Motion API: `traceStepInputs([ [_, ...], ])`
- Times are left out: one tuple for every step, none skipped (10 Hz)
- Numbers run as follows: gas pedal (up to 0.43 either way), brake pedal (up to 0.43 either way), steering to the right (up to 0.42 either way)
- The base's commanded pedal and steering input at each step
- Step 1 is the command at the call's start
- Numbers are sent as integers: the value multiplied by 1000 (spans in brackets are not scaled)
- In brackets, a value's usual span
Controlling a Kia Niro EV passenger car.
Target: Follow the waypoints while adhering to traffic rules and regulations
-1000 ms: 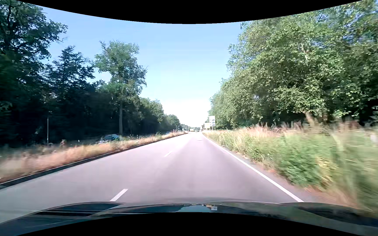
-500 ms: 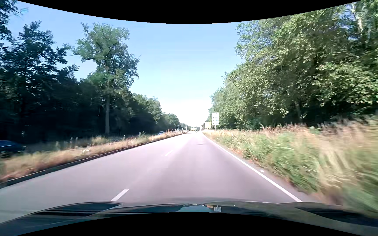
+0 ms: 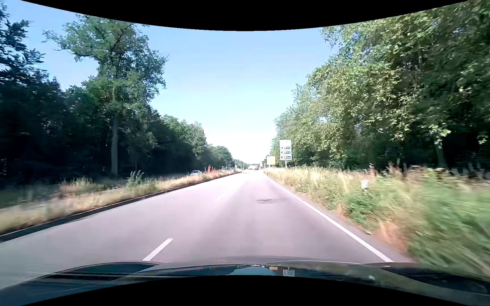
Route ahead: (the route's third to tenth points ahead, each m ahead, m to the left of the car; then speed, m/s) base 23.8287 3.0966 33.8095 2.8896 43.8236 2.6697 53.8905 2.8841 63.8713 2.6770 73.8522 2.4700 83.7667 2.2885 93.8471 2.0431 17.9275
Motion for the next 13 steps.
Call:
traceStepInputs([
  [110, 0, -1],
  [110, 0, -1],
  [110, 0, -1],
  [110, 0, -1],
  [110, 0, -1],
  [110, 0, -1],
  [110, 0, -1],
  [110, 0, -1],
  [110, 0, -1],
  [110, 0, -1],
  [110, 0, -1],
  [110, 0, 0],
  [110, 0, 0],
])
